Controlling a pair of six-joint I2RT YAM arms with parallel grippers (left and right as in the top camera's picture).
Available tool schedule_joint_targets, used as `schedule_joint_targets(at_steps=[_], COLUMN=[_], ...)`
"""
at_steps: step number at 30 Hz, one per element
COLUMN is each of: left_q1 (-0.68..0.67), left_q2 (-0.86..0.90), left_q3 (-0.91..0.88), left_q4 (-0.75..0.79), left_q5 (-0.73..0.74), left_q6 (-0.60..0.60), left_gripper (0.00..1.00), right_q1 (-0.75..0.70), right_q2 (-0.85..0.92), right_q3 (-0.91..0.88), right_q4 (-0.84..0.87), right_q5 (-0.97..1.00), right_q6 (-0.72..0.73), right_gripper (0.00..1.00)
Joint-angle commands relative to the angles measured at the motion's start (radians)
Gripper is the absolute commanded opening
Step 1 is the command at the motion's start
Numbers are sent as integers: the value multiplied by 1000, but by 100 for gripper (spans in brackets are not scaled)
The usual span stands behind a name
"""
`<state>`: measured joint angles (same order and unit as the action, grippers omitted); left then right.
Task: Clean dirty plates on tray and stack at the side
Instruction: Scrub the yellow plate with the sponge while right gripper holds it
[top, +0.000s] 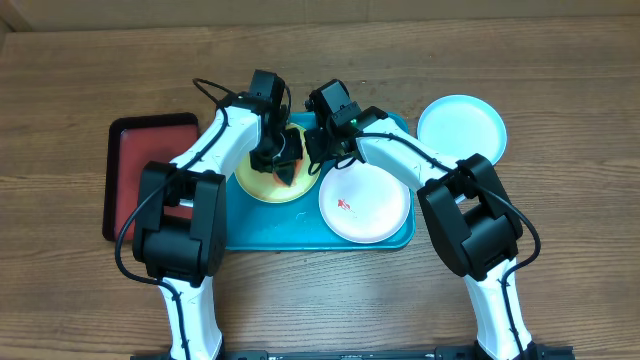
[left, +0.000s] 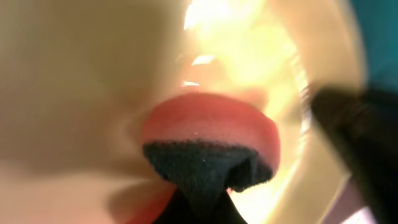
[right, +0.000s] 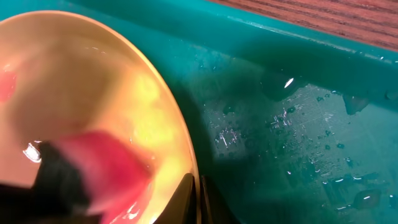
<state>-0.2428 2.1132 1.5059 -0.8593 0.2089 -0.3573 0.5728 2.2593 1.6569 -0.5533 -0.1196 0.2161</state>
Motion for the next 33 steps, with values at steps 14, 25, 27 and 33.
schedule_joint_targets(at_steps=[14,25,27,33], left_q1=[117,56,27,-38], left_q2=[24,25,25,25], left_q3=[43,19,19,19], left_q4=[-31,135,125,51], left_q5=[-377,-76,-76,-32], left_q6=[-126,-227,-207,-3], left_gripper=[4,4,4,4], right_q1=[-9,-9,-9,-8], right_q2=[23,23,23,23], right_q3=[-12,-12,-12,-12], right_q4=[-20,-14,-12,-13], right_q5=[56,56,56,55], right_q6=[-7,-7,-7,-7], right_gripper=[4,4,4,4])
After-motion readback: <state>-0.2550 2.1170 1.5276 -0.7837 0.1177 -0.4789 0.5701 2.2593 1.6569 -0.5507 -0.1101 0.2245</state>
